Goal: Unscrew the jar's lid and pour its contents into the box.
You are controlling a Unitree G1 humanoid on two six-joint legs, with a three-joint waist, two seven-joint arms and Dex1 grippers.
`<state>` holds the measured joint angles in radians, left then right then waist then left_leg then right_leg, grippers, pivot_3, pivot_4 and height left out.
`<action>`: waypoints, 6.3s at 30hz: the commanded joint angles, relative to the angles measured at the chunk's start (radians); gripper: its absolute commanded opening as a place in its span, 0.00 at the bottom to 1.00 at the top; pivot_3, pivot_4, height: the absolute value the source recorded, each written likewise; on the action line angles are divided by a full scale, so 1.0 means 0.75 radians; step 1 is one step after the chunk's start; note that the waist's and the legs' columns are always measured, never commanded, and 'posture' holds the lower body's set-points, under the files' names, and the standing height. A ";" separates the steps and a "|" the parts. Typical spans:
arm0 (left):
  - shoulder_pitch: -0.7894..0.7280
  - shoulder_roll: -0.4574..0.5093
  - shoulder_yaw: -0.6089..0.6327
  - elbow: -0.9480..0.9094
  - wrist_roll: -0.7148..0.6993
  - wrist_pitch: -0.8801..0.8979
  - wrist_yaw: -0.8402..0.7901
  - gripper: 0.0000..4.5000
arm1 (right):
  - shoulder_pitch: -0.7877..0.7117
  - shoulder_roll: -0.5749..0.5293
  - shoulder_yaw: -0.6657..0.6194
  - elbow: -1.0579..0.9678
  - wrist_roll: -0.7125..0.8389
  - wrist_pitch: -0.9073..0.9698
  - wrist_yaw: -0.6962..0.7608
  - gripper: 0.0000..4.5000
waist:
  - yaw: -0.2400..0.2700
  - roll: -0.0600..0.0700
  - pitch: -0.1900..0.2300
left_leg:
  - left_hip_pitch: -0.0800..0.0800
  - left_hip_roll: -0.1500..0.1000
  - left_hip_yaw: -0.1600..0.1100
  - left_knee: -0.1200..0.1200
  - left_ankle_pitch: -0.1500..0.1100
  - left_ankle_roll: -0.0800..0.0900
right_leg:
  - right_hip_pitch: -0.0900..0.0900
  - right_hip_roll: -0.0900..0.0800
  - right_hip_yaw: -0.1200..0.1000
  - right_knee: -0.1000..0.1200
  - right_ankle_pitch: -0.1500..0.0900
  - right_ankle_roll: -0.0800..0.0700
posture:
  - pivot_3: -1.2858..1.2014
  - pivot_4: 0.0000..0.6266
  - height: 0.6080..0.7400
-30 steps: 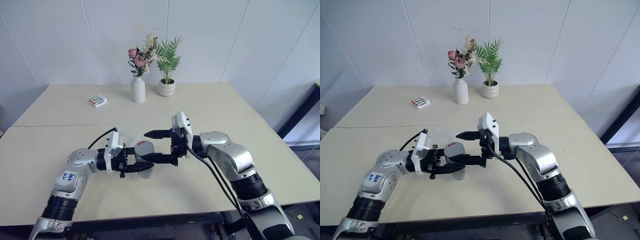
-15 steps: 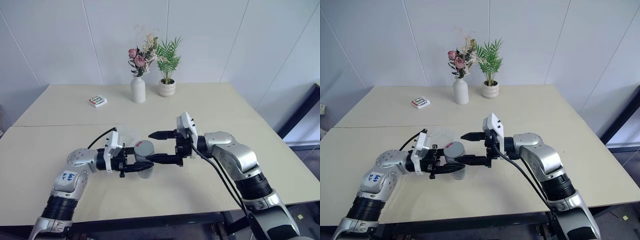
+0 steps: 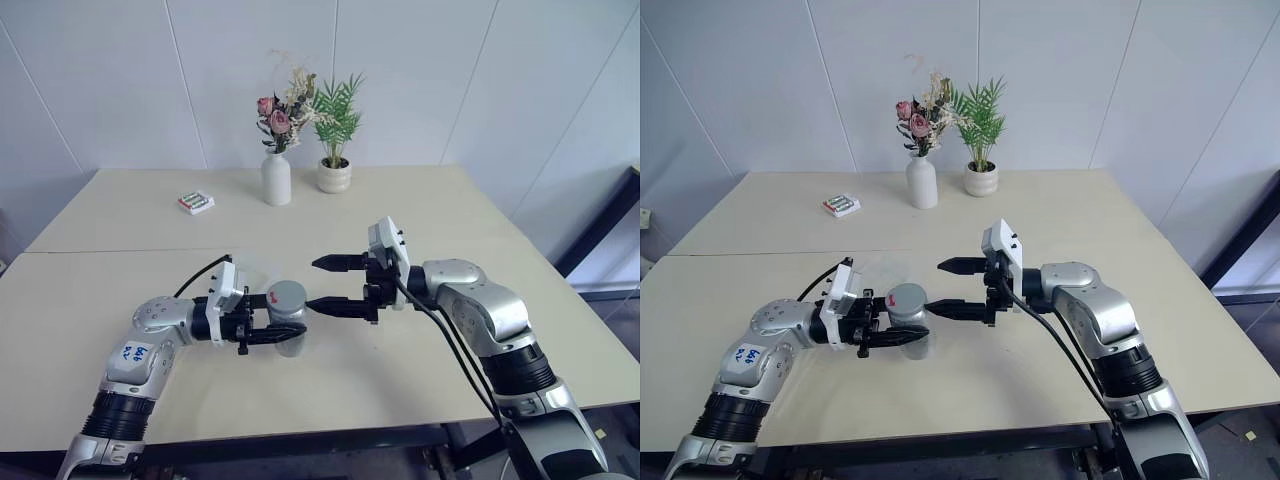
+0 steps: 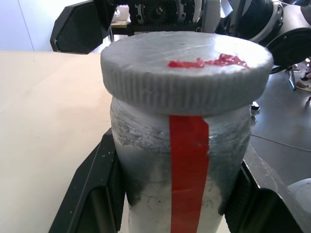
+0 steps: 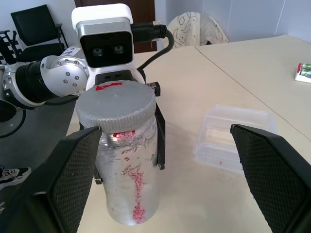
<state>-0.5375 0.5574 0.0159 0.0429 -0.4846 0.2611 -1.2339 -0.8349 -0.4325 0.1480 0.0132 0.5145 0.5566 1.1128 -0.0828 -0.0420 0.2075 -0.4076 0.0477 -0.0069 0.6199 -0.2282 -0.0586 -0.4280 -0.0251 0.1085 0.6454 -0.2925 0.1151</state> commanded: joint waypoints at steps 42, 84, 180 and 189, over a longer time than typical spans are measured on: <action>-0.001 -0.005 -0.002 -0.070 -0.026 0.001 0.001 0.47 | -0.109 0.167 0.109 0.006 -0.013 0.043 0.079 0.99 | -0.001 0.000 0.000 | 0.000 0.000 0.000 0.000 0.000 0.000 | 0.000 0.000 0.000 0.000 0.000 0.000 | 0.52 0.24 1.00; 0.060 0.047 -0.018 -0.111 -0.039 0.009 -0.001 0.47 | -0.166 0.248 -0.119 0.003 0.206 0.193 -0.016 0.58 | -0.002 0.001 0.001 | 0.000 0.000 0.002 0.000 0.000 0.000 | 0.000 0.000 0.001 -0.001 0.000 0.000 | 0.52 0.24 1.00; -0.885 0.369 -0.368 1.077 1.432 -1.225 1.452 0.47 | 0.087 0.046 -0.130 0.228 -0.237 -0.384 -0.123 0.99 | 0.018 0.005 0.003 | -0.001 -0.001 0.010 0.001 -0.002 -0.001 | -0.002 0.000 0.008 -0.005 0.003 0.007 | 0.52 0.24 1.00; -1.279 0.431 -1.059 1.398 2.352 -1.384 2.306 0.47 | 0.129 0.057 -0.178 0.144 -0.185 -0.316 -0.204 0.99 | 0.006 0.005 0.003 | -0.001 -0.001 0.017 0.000 -0.003 0.000 | -0.005 0.000 0.014 -0.006 0.002 0.010 | 0.52 0.24 1.00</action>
<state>-1.4547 0.8724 -0.7402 1.0439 1.2127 -0.7937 0.4145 -0.7337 -0.3905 0.0442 0.1618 0.3463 0.3139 0.9745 -0.0781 -0.0386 0.2101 -0.4085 0.0472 0.0065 0.6197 -0.2308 -0.0588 -0.4319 -0.0254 0.1190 0.6411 -0.2912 0.1226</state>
